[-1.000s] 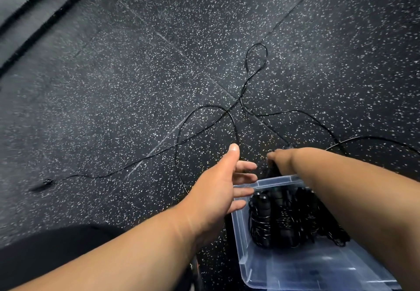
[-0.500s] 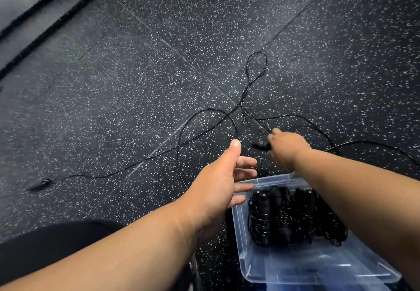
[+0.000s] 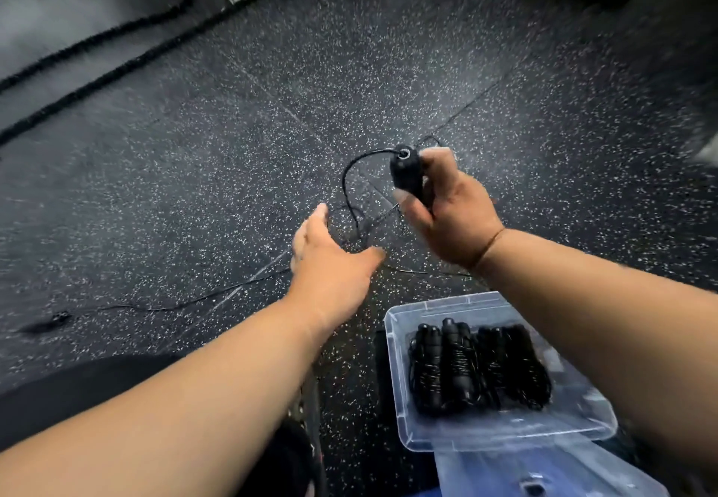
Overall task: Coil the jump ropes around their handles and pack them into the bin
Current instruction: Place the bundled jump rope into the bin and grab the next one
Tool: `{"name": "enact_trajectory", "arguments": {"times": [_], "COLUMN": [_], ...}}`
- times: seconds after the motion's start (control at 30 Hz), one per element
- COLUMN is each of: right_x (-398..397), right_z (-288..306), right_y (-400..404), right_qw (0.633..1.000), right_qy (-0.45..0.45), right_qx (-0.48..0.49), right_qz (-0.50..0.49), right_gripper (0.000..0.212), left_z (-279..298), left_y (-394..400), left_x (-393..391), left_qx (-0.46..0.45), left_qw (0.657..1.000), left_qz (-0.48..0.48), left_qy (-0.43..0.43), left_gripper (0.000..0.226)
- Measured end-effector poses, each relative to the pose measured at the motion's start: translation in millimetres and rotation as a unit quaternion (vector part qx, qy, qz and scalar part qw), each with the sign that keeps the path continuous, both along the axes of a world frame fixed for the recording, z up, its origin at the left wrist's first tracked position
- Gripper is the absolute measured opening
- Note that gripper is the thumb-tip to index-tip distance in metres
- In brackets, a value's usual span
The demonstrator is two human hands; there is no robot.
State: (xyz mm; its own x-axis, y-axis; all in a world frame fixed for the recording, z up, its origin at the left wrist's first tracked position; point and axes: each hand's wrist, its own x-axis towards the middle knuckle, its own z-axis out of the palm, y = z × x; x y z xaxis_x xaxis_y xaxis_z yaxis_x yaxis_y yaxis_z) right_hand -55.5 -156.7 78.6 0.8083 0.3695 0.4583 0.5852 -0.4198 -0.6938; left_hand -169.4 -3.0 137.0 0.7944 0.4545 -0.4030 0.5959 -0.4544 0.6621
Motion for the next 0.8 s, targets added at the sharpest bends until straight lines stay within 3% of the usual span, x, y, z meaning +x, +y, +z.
{"name": "enact_trajectory", "arguments": {"times": [0.13, 0.17, 0.27, 0.37, 0.43, 0.5, 0.57, 0.63, 0.73, 0.8], "right_x": [-40.1, -50.4, -78.9, -106.0, -117.9, -128.8, -143.8, -163.7, -196.8, -215.6], "right_z": [58.7, 69.4, 99.2, 122.1, 134.6, 143.5, 142.6, 131.3, 114.0, 115.3], "right_y": [-2.6, -3.2, -5.9, -5.8, -6.6, -14.4, -29.0, -41.9, -49.0, -50.2], "right_qw": [0.997, 0.997, 0.998, 0.999, 0.987, 0.971, 0.933, 0.866, 0.801, 0.797], "right_qy": [-0.062, -0.065, -0.041, 0.035, 0.146, 0.236, 0.359, 0.48, 0.553, 0.552], "right_qx": [-0.003, -0.004, 0.014, 0.019, 0.057, 0.021, 0.018, 0.064, 0.017, -0.018], "right_qz": [0.043, 0.05, 0.047, 0.028, 0.025, -0.002, 0.035, 0.128, 0.227, 0.246], "right_gripper": [0.038, 0.038, 0.037, 0.036, 0.039, 0.04, 0.034, 0.047, 0.061, 0.052], "left_z": [8.5, 12.6, 31.8, 61.0, 87.6, 112.3, 133.4, 147.0, 157.4, 161.9], "left_y": [0.9, 0.6, -2.7, -16.5, -23.8, -24.9, -19.9, -10.1, -0.7, 9.1], "left_x": [-12.7, -16.4, -30.0, -47.6, -59.6, -71.9, -82.2, -88.6, -92.2, -95.4], "left_qx": [0.001, -0.009, -0.063, -0.197, -0.28, -0.367, -0.44, -0.508, -0.55, -0.551], "left_qw": [0.998, 0.997, 0.994, 0.971, 0.945, 0.911, 0.872, 0.825, 0.786, 0.774], "left_qz": [0.006, 0.011, -0.004, -0.004, 0.025, 0.02, 0.024, 0.057, 0.092, 0.127], "left_qy": [-0.064, -0.074, -0.092, -0.138, -0.166, -0.186, -0.212, -0.243, -0.265, -0.285], "left_gripper": [0.114, 0.103, 0.024, 0.055, 0.052, 0.049, 0.048, 0.048, 0.052, 0.053]}}
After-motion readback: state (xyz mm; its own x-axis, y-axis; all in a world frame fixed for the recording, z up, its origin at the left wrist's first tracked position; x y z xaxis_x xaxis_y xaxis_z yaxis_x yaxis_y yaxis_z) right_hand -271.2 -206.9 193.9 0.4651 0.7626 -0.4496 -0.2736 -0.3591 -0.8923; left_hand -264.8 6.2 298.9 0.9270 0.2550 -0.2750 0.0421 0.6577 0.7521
